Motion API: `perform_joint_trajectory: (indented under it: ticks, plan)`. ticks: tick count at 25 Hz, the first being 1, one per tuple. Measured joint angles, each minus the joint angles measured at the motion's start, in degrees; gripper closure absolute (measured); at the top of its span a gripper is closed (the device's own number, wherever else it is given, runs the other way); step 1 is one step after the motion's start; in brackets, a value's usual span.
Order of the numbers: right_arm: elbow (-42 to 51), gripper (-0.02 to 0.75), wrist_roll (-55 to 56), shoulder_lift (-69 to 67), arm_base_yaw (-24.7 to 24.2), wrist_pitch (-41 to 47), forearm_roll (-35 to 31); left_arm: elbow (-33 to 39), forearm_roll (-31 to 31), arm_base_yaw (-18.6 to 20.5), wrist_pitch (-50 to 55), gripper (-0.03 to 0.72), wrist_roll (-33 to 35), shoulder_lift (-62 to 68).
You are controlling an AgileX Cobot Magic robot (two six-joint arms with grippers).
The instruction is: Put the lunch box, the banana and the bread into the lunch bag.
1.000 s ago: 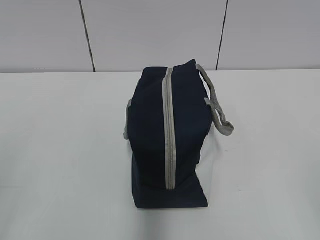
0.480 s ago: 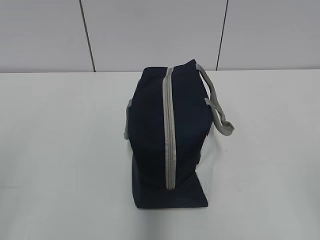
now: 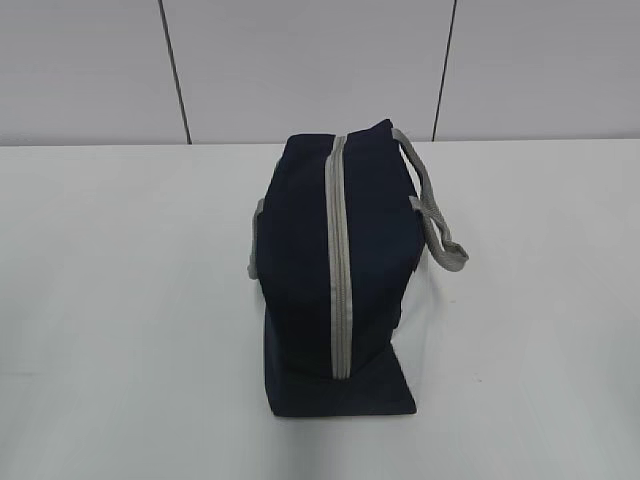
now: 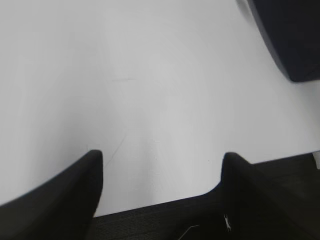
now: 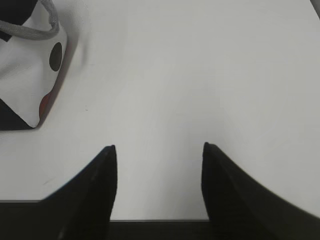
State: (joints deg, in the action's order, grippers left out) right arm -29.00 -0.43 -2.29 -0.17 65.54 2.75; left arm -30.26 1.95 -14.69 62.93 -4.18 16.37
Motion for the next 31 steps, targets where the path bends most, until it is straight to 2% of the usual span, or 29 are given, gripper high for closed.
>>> perform_joint_trajectory:
  ticks: [4, 18, 31]
  plan:
    - [0.00, 0.334, 0.00, 0.91, 0.00, 0.00, 0.00, 0.00, 0.00, 4.16, 0.00, 0.192, 0.00, -0.19]
    - [0.00, 0.334, 0.00, 3.36, 0.00, 0.00, 0.00, 0.00, -0.05, 11.89, 0.08, 0.192, 0.00, -15.12]
    - [0.00, 0.334, 0.00, 3.36, 0.00, 0.00, 0.00, 0.00, -0.05, 12.59, 0.28, 0.193, 0.00, -17.25]
